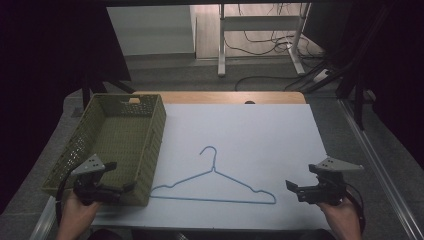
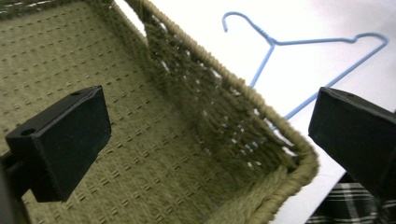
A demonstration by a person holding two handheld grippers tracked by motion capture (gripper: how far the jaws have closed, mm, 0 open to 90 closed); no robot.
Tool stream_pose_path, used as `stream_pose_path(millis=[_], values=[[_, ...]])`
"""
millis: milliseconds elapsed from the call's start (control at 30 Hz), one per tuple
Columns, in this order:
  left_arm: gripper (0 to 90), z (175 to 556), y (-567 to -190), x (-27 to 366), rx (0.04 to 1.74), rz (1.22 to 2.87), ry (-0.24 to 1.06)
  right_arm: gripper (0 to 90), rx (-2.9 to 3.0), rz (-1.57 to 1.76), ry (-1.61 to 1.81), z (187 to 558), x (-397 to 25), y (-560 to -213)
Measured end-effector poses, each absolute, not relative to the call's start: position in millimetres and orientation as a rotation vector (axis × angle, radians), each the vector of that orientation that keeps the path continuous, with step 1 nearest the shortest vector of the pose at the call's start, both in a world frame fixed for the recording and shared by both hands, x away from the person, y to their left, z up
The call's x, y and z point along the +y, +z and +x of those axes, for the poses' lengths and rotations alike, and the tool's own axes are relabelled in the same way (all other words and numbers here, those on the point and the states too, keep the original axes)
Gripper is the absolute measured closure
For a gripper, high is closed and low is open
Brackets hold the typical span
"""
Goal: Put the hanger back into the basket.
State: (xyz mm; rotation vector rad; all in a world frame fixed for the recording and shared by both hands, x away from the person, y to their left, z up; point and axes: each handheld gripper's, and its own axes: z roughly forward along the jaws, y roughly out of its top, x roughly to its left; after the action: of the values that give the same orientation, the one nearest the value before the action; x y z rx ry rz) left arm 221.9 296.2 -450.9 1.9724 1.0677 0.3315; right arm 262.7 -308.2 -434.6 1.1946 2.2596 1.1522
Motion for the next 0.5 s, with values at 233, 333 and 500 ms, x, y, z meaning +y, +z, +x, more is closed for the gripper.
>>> stream_pose_path(millis=[233,333,500], values=[[0.0,224.4,-449.6,292.5,1.071,1.990,0.336,0.0,2.253,1.191,1.149,259.1,-308.1,-432.5],[0.0,224.7,-449.5,291.9,1.059,1.993,0.328,0.0,2.257,1.192,1.132,258.5,-308.1,-433.1],[0.0,224.7,-448.3,290.8,1.068,1.994,0.295,0.0,2.286,1.170,1.098,258.6,-305.2,-435.0]])
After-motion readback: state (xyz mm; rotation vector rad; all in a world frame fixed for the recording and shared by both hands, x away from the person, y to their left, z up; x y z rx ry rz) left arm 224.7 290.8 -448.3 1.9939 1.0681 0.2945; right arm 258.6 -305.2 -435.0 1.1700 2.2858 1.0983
